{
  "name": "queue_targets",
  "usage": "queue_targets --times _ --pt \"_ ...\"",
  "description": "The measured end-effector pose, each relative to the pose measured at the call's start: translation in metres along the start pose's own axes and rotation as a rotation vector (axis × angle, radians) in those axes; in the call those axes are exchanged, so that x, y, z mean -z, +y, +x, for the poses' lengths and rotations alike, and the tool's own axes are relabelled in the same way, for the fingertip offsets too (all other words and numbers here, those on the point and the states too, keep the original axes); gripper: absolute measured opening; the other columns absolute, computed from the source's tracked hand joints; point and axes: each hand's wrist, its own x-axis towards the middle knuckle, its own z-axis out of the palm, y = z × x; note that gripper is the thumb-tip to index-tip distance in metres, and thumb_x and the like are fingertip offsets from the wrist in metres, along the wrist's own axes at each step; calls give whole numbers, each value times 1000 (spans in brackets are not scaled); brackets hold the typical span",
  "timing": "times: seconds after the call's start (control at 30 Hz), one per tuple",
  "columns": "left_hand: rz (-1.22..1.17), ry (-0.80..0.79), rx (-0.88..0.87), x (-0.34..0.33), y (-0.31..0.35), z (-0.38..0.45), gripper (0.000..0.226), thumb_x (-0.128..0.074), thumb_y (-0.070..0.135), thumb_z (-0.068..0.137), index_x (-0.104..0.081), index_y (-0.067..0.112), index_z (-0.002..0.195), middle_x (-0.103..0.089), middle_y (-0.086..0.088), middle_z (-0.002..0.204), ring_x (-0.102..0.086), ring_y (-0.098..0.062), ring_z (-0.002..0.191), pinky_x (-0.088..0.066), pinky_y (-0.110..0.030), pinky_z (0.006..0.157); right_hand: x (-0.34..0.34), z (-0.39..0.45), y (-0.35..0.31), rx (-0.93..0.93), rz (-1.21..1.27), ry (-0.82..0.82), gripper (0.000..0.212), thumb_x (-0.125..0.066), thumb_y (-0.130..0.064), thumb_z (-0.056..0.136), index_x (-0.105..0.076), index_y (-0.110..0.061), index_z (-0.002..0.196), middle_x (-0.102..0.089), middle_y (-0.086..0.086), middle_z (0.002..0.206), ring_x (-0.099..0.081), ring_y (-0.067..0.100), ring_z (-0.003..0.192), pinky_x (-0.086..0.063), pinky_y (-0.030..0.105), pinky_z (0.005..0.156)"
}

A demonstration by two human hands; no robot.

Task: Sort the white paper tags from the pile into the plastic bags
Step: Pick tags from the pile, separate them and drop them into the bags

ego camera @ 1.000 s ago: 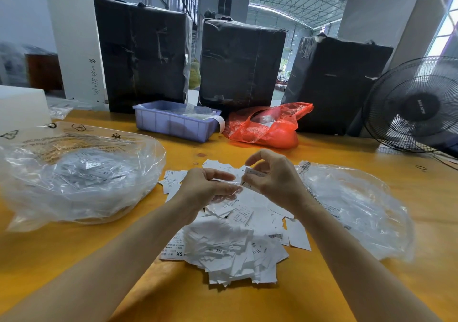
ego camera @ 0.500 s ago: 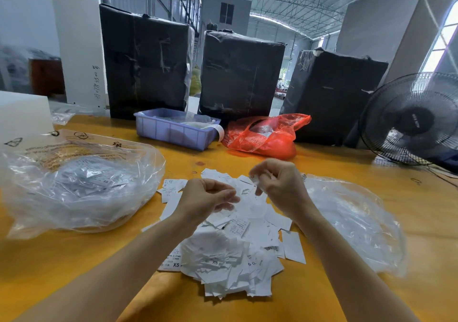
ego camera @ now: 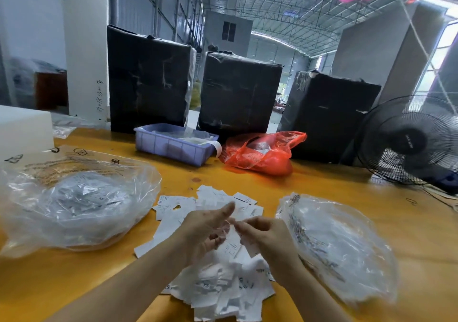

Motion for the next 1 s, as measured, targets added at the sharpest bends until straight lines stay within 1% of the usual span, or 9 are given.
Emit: queue_targets --times 0.07,0.17,0.27,0.33,0.4,0.53,0.6,0.73,1.0 --pt "-51 -60 76 -1 -1 -2 39 -84 30 52 -72 1 76 -66 -5 65 -56 -14 60 -48 -21 54 -3 -1 1 10 43 41 15 -76 -15 76 -71 -2 72 -63 3 57 -57 11 53 -47 23 54" --pt "-56 -159 105 -3 -3 -5 37 -85 22 52 -77 5 84 -68 -6 73 -56 -12 59 -46 -18 52 -6 -3 0 33 94 73 13 -74 -10 78 -69 -3 68 -63 4 56 -58 10 50 -45 20 49" --pt "-53 -99 42 -3 -3 -4 29 -82 20 54 -77 7 80 -69 -7 73 -58 -13 62 -46 -18 50 -4 -4 0 54 47 20 13 -75 -10 78 -69 -3 68 -64 5 57 -59 14 50 -45 22 49" --pt "-41 -71 -7 -3 -1 -3 26 -80 19 57 -75 6 79 -68 -8 71 -59 -13 61 -45 -18 49 -2 -5 -2 56 8 -54 9 -73 -10 80 -70 -3 77 -68 7 66 -62 17 55 -48 24 52" --pt "-56 -61 -22 -1 1 -2 24 -80 17 56 -75 5 77 -67 -7 69 -58 -13 60 -45 -20 53 2 -4 -4 71 -7 -45 5 -67 -8 85 -68 -4 89 -70 8 77 -66 16 58 -50 22 54" --pt "-73 -63 -4 0 4 -2 17 -79 14 54 -77 5 68 -68 -5 67 -59 -14 61 -47 -20 57 11 -1 -6 141 45 95 27 -58 1 88 -54 -18 105 -70 9 80 -67 17 64 -52 23 58" --pt "-69 -66 -3 -1 3 -2 16 -79 14 54 -76 5 67 -68 -6 66 -59 -14 60 -48 -20 56 11 -1 -5 170 48 123 28 -63 0 85 -55 -19 103 -70 11 79 -67 20 69 -54 25 62" --pt "-38 -70 -14 -2 2 -2 22 -79 14 57 -75 3 76 -68 -5 66 -59 -14 61 -49 -20 57 10 1 -3 226 7 145 17 -71 -1 80 -65 -15 87 -72 3 79 -69 10 75 -54 20 66" --pt "29 -85 -24 -3 1 -4 18 -78 13 64 -74 3 78 -66 -3 60 -60 -8 52 -47 -17 49 11 0 -3 354 -169 183 21 -73 -3 79 -63 -21 84 -69 -3 77 -68 5 78 -54 17 69"
